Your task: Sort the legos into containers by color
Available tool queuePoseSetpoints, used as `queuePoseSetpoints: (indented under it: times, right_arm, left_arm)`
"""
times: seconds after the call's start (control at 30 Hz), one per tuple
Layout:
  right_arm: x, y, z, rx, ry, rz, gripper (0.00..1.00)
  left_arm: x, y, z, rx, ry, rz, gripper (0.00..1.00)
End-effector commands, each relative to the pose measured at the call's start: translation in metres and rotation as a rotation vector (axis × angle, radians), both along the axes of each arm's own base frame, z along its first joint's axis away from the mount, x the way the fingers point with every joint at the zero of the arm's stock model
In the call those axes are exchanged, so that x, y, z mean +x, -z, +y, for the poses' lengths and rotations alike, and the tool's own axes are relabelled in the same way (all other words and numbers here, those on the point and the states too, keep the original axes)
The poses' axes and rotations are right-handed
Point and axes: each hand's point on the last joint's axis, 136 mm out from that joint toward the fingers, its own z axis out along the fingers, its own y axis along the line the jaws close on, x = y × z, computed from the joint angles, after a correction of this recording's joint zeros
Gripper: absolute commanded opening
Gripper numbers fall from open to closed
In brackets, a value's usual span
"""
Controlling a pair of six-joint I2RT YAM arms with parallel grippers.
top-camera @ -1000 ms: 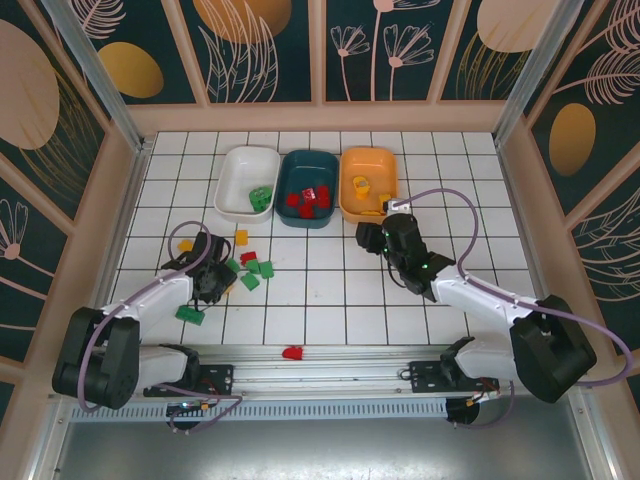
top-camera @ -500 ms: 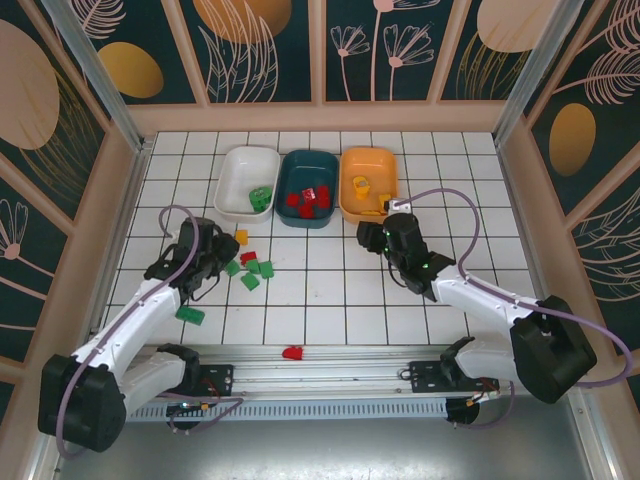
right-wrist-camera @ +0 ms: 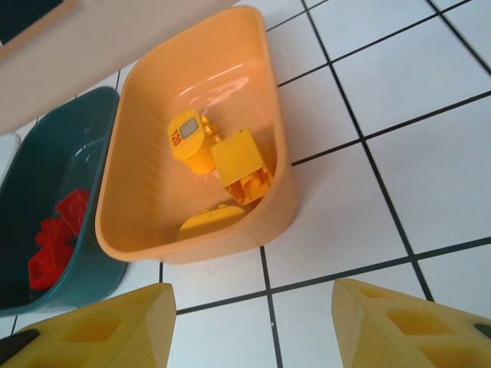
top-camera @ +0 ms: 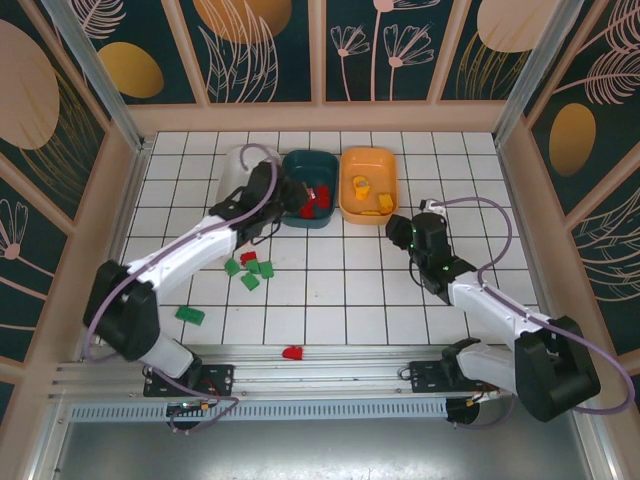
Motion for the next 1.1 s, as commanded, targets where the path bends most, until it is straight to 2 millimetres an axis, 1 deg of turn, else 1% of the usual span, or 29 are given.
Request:
queuePoseSetpoints:
  times: [0.0,0.03,0.07,0.2,0.27,0.33,0.43,0.53,0.7,0.83,0.9,0.93,1.0,1.07]
  right_arm:
    - [0.000,-0.003,-0.008,0.035,0.041,-0.020,0.58]
    - [0.000,0.000,-0.008,0.037,0.039,-0.015,0.58]
    - [0.000,0.000,-0.008,0.040,0.038,-0.016,0.57]
    - [0.000,0.000,-0.007,0.043,0.032,-0.015,0.58]
    - [0.000,-0.001,-0.007,0.044,0.029,-0.018,0.58]
    - [0.000,-0.002,-0.007,0.043,0.027,-0.020,0.58]
    - [-0.001,-0.003,-0.008,0.039,0.027,-0.021,0.57]
    - [-0.001,-0.004,-0.008,0.041,0.023,-0.022,0.58]
    - [0.000,-0.004,-0.007,0.042,0.017,-0.021,0.58]
    - [0.000,-0.005,-0.006,0.043,0.011,-0.022,0.58]
    - [-0.001,-0.006,-0.006,0.044,0.010,-0.025,0.58]
    - [-0.001,-0.007,-0.006,0.044,0.008,-0.027,0.58]
    - [-0.002,-0.009,-0.006,0.045,0.004,-0.031,0.59]
    - [-0.002,-0.010,-0.002,0.051,-0.013,-0.037,0.58]
  left_arm:
    - [0.021,-0.016,-0.034,0.037,0.075,-0.104,0.37]
    - [0.027,-0.018,-0.041,0.035,0.090,-0.119,0.38]
    - [0.032,-0.014,-0.053,0.027,0.117,-0.125,0.38]
    - [0.052,-0.009,-0.091,0.007,0.188,-0.136,0.38]
    - [0.061,0.000,-0.115,0.017,0.228,-0.129,0.39]
    - [0.068,0.011,-0.133,0.022,0.258,-0.108,0.39]
    - [0.076,0.029,-0.150,0.027,0.276,-0.075,0.40]
    - [0.080,0.046,-0.156,0.027,0.278,-0.042,0.41]
    - [0.081,0.059,-0.155,0.039,0.268,-0.018,0.45]
    - [0.079,0.078,-0.155,0.050,0.265,0.034,0.49]
    - [0.079,0.076,-0.154,0.050,0.255,0.032,0.50]
    - [0.079,0.070,-0.152,0.047,0.250,0.019,0.50]
    - [0.079,0.051,-0.145,0.046,0.235,-0.023,0.52]
    - [0.075,0.027,-0.132,0.060,0.205,-0.076,0.54]
